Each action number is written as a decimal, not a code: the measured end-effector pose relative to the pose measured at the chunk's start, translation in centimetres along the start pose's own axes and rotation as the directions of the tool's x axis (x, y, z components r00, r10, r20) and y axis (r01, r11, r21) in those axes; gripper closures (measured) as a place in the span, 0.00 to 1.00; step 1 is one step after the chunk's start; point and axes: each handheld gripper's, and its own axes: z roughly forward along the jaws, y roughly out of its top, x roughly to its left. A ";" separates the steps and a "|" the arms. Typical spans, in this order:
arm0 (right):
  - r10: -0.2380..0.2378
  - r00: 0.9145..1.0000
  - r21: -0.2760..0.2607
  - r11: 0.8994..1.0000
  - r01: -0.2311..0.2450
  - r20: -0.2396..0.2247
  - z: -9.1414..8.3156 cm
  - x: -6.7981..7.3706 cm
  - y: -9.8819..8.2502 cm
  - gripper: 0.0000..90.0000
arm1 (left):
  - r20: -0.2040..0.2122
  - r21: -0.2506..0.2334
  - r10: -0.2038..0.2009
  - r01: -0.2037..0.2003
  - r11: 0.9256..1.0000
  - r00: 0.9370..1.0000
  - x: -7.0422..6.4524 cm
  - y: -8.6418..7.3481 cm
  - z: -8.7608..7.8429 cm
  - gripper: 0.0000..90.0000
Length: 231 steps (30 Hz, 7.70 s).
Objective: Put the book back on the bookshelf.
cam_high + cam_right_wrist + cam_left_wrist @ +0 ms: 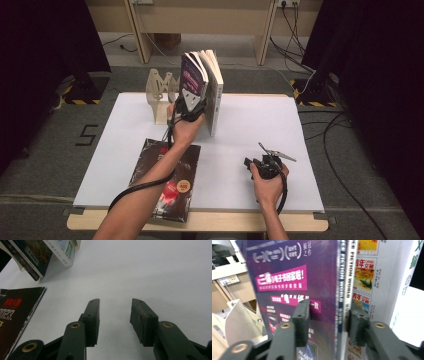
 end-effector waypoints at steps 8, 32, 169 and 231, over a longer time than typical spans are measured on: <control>0.018 1.000 -0.001 1.000 -0.018 0.001 -0.2 -0.1 0.0 0.66 | -0.053 -0.027 -0.129 0.128 0.991 0.990 2.9 -0.7 -2.3 0.84; 0.028 1.000 -0.001 1.000 -0.028 -0.001 0.0 -0.5 0.0 0.66 | -0.117 -0.030 -0.251 0.249 0.968 0.961 6.8 -0.2 -1.5 0.68; 0.036 0.999 -0.020 0.999 -0.036 0.015 -0.5 -1.2 0.1 0.65 | 0.065 0.047 -0.179 0.177 0.983 0.982 3.6 -1.3 -3.6 0.43; -0.015 1.000 -0.009 1.000 0.015 -0.008 -0.8 1.3 0.8 0.65 | 0.023 0.429 -0.299 0.261 0.865 0.954 14.4 -11.0 -10.2 0.67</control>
